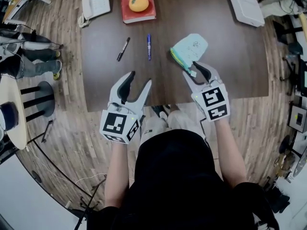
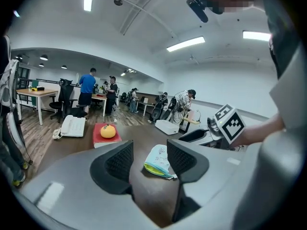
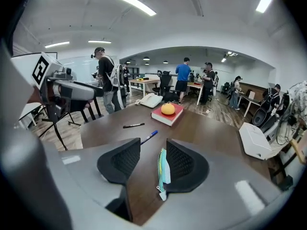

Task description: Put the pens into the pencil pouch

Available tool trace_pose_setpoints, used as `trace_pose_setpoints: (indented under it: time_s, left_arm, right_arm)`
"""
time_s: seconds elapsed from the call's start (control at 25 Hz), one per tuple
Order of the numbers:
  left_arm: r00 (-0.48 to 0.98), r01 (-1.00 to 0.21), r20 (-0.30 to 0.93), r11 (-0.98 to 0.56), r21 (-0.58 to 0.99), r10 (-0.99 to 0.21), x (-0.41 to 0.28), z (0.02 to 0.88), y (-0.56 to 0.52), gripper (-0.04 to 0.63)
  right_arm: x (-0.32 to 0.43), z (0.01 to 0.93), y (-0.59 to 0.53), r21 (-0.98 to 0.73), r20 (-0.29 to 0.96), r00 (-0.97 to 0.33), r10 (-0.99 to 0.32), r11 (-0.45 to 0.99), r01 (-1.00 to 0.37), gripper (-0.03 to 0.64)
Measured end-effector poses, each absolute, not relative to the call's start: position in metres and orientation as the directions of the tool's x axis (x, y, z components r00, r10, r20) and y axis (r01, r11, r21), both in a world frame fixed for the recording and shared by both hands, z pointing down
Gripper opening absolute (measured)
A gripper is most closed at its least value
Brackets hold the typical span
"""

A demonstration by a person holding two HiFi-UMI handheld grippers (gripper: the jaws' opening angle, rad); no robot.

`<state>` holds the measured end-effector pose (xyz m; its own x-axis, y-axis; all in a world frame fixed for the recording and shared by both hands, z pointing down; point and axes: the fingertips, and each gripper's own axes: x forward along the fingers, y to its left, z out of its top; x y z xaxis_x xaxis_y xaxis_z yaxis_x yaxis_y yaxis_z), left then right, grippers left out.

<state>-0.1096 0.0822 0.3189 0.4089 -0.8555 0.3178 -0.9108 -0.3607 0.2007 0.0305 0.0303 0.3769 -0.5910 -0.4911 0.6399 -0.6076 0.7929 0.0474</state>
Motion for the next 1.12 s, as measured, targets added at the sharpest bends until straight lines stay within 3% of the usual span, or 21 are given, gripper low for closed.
trace_pose_setpoints:
  time_s: [1.12]
  left_arm:
    - [0.290, -0.952, 0.465, -0.201, 0.232, -0.837, -0.082, 0.383, 0.018, 0.210]
  right_arm:
    - [0.033, 0.525, -0.031, -0.021, 0.824, -0.520, -0.224, 0.906, -0.422, 0.160]
